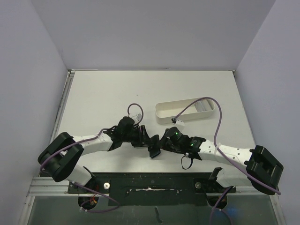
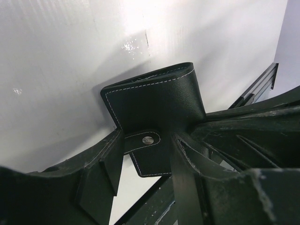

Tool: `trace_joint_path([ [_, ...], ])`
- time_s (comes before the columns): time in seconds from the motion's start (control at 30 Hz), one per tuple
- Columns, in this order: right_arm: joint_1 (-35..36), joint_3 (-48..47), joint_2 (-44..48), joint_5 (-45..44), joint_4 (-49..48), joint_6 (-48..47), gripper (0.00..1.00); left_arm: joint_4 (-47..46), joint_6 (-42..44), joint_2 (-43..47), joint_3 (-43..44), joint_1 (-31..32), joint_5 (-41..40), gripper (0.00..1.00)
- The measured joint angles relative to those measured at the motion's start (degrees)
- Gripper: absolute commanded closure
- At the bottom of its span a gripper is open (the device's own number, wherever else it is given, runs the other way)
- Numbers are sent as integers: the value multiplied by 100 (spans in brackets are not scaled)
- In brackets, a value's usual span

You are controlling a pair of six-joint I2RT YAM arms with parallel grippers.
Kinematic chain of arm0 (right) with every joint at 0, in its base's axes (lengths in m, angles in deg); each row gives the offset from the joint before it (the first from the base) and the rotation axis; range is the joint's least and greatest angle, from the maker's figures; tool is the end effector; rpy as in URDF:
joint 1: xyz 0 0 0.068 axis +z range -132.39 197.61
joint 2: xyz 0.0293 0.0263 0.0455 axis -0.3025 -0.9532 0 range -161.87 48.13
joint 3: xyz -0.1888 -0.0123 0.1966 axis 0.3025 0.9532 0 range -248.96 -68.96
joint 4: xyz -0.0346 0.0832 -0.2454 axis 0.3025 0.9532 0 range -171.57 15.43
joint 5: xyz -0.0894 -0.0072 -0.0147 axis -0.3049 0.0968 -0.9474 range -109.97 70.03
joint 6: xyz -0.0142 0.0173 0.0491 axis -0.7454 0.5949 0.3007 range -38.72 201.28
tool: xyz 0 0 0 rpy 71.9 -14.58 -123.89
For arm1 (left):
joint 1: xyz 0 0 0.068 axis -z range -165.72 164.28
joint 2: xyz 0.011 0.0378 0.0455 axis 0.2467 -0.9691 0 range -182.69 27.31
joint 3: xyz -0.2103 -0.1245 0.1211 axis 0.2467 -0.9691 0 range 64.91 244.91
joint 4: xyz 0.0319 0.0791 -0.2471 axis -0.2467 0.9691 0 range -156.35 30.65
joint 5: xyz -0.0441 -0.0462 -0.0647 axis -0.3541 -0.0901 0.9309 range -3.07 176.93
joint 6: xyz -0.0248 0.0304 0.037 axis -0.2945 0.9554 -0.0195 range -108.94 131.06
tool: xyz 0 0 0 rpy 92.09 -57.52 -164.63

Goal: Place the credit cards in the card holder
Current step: Open the card holder at the center of the board.

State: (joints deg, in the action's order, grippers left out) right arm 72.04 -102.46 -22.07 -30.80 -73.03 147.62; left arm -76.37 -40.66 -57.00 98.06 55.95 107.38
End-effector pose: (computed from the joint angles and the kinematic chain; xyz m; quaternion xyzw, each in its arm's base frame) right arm 0.1447 0.1909 0.1862 0.1313 0.9119 0.2864 0.2631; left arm 0.1972 -0.1921 0.1522 -0.0054 0.8990 -0.4070 0.1616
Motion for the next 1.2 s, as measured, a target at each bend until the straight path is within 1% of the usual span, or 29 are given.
trace_joint_path([
  [0.33,116,-103,-9,-149,116,-76,97,-7,125,-282,72,39,85,59],
  [0.6,155,-122,-63,-245,205,-142,97,81,223,-444,227,105,42,71],
  [0.87,155,-122,-63,-361,229,-140,97,866,592,-442,752,278,-450,82],
  [1.13,203,-122,-4,-380,238,-122,97,1259,741,-284,839,337,-686,88],
  [1.2,203,-122,74,-424,323,-122,97,1432,813,-249,828,321,-872,88],
])
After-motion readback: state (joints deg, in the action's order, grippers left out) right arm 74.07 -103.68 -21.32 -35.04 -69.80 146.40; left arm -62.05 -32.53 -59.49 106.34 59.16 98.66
